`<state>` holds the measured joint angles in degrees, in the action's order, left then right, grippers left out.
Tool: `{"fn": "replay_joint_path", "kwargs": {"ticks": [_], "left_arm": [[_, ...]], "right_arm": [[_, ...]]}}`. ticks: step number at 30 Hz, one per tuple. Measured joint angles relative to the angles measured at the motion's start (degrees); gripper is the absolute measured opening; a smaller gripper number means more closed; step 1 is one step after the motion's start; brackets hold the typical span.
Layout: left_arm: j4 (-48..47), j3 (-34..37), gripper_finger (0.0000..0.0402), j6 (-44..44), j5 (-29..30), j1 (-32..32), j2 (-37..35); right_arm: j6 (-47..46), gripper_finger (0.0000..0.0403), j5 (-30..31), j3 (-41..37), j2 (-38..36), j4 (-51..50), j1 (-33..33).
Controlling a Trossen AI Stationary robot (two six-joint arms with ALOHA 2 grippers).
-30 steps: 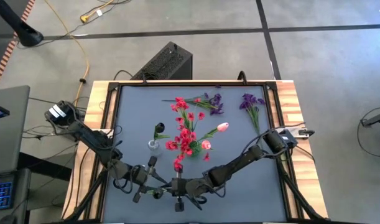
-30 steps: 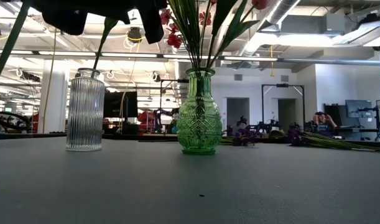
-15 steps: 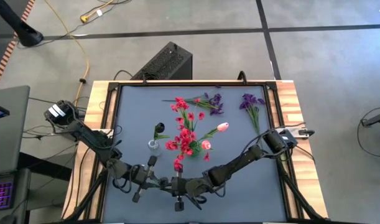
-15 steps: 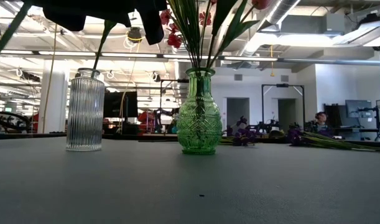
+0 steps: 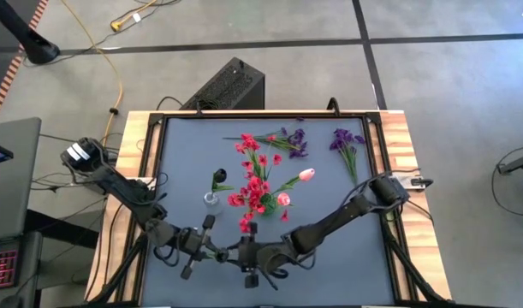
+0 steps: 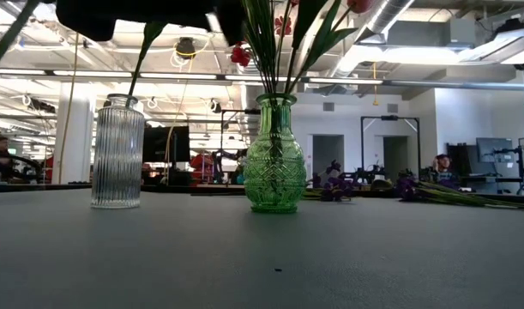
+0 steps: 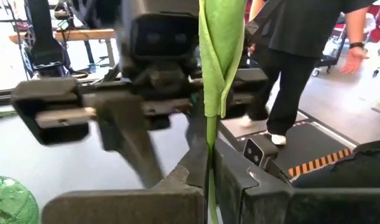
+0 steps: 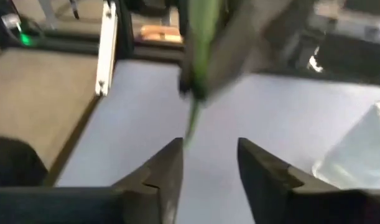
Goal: Sort flowers into vase by color
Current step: Put the black flower into the transparent vase
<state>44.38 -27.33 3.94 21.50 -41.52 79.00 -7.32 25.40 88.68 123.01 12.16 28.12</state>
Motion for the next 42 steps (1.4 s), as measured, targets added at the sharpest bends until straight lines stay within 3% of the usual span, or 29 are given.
{"fn": "replay_joint_path", "kwargs": {"ticks": [7,14,17,27,32,42], "left_arm": [[-2.9,0.0,0.0,-8.3,7.2,-4.2,-9.1],[-6.5,2.6,0.0,-21.8,26.1,-7.1,-26.0],[-6.5,3.9,0.0,-26.7,30.7,-6.9,-31.9],[-14.9,7.0,0.0,-29.8,34.1,-5.3,-46.5],[-14.9,8.6,0.0,-29.5,33.2,-0.9,-47.4],[-15.6,10.9,0.0,-26.8,26.0,6.6,-47.3]], "right_arm": [[-7.1,0.023,0.0,0.0,-3.6,-15.8,0.9],[-13.1,0.0234,0.0,0.0,-3.4,-20.1,2.7],[-13.3,0.0234,0.0,0.0,-3.2,-20.3,3.2],[-13.2,0.0234,0.0,0.0,-3.2,-20.2,3.7],[-12.3,0.0234,0.0,0.0,-3.2,-20.1,3.7],[-12.4,0.0234,0.0,0.0,-3.1,-19.9,3.7]]}}
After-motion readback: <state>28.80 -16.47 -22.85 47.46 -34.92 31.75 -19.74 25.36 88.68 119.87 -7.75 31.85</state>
